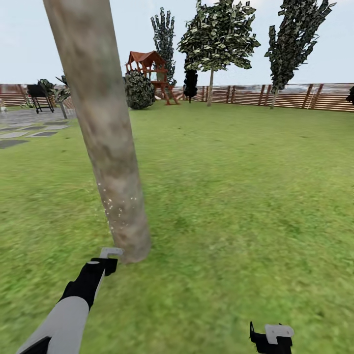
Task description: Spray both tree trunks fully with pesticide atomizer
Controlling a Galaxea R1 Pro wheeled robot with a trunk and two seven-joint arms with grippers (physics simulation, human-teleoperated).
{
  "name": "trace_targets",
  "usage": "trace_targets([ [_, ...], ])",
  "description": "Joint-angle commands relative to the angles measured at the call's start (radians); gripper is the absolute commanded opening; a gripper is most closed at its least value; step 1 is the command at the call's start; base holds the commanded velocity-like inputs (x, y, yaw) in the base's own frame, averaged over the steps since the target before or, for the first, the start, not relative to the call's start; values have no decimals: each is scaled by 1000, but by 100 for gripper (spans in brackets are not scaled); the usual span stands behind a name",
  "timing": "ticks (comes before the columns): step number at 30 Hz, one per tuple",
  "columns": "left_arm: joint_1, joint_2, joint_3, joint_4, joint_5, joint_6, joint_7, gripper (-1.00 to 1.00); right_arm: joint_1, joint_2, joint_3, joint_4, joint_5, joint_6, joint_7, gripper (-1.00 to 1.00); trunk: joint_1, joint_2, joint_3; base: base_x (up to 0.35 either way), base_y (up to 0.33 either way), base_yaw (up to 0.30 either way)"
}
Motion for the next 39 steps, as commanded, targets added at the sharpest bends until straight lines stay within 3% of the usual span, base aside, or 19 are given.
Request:
trace_targets([
  [1,0,0,0,0,0,0,1,-100,0,0,0,0,0,0,0,100,0,0,0,91,-258,0],
  [11,0,0,2,0,0,-3,6,-100,0,-2,0,0,-1,0,-3,100,0,0,0,9,-272,0],
  [14,0,2,42,-1,0,-3,50,-100,0,-2,0,0,-1,0,-3,100,0,0,0,0,-273,0],
  [22,0,7,53,-7,0,-2,60,-100,0,-1,0,0,-1,0,-3,100,0,0,0,95,-269,6],
  [27,0,18,105,-14,0,-2,61,-100,0,0,0,0,0,0,-2,100,0,0,0,118,-265,229],
  [39,-1,22,107,-14,-1,-5,61,-100,0,0,0,0,0,0,-2,100,0,0,0,14,-168,233],
])
